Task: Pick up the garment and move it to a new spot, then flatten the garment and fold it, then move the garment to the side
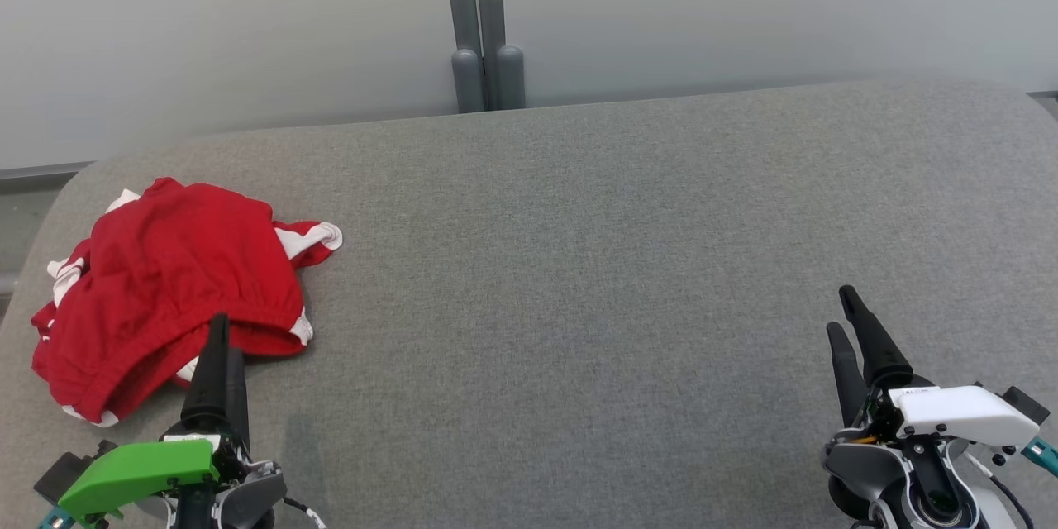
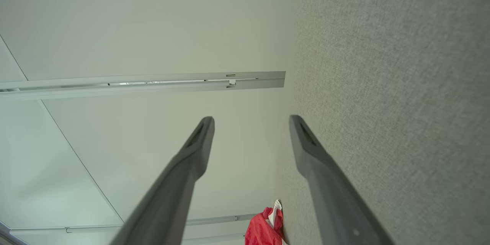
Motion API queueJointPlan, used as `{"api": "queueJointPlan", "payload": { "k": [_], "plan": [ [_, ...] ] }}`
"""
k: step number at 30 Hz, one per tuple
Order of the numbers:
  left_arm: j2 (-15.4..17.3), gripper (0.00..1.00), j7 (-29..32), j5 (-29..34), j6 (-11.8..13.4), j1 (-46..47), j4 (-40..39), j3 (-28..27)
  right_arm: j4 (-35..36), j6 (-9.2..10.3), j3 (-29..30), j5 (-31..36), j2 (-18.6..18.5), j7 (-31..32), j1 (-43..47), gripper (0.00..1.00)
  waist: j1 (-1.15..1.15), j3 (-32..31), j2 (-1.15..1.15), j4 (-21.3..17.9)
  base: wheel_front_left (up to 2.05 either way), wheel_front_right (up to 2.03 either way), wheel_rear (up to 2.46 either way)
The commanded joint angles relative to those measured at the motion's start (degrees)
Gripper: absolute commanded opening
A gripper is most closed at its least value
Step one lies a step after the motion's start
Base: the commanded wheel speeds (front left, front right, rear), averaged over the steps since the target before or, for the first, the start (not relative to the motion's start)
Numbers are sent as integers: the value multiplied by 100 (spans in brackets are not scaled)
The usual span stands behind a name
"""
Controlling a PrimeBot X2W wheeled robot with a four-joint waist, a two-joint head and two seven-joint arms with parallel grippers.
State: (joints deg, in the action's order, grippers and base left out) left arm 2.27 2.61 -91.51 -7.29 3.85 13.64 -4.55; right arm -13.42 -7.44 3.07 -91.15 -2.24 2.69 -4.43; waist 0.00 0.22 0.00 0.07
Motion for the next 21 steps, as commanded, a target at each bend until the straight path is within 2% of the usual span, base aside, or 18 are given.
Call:
{"api": "queueJointPlan", "payload": {
  "k": [1,7,21],
  "plan": [
    [31,100,-70,138,-8,106,-145,9,167,-2,-54,100,-29,-72,-163,100,0,1,0,0,0,0,0],
    [35,100,-217,586,-10,107,-286,22,343,-2,-112,452,-33,-220,-185,100,0,8,0,4,0,0,0],
    [44,100,-525,2349,28,87,-497,125,591,-3,-372,1838,-43,-530,-238,100,0,37,0,19,0,0,0]
  ]
}}
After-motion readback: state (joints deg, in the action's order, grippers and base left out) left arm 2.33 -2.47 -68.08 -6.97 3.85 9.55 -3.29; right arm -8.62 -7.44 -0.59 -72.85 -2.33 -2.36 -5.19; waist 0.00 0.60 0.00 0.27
